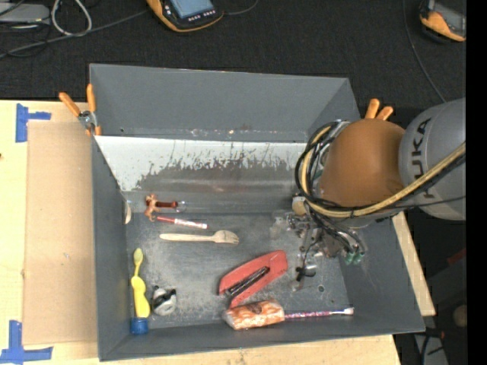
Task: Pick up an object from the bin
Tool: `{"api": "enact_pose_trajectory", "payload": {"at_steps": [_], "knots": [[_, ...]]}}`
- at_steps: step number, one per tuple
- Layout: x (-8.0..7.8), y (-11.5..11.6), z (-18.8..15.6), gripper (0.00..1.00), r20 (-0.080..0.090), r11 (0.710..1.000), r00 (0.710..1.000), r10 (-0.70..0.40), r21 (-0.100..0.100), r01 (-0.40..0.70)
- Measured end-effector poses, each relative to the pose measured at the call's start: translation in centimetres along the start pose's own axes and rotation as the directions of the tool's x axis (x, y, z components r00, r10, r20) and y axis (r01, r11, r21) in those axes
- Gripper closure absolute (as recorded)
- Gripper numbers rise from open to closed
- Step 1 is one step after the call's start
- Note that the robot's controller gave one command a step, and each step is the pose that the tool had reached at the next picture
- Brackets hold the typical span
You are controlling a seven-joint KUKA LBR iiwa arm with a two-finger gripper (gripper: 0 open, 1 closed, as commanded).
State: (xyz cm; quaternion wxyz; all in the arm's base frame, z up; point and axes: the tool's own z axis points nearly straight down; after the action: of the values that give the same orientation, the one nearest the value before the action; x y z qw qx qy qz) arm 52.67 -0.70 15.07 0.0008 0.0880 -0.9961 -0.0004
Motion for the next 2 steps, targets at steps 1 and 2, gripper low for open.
{"api": "enact_pose_trajectory", "payload": {"at_steps": [1, 2], "knots": [[-3.3, 2.6, 1.0, 0.00, 0.006, 0.924, 0.924, -0.381, 0.003, 0.381], [-2.8, 2.6, 5.4, 0.00, -0.009, 0.947, 0.947, -0.320, -0.006, 0.320]]}}
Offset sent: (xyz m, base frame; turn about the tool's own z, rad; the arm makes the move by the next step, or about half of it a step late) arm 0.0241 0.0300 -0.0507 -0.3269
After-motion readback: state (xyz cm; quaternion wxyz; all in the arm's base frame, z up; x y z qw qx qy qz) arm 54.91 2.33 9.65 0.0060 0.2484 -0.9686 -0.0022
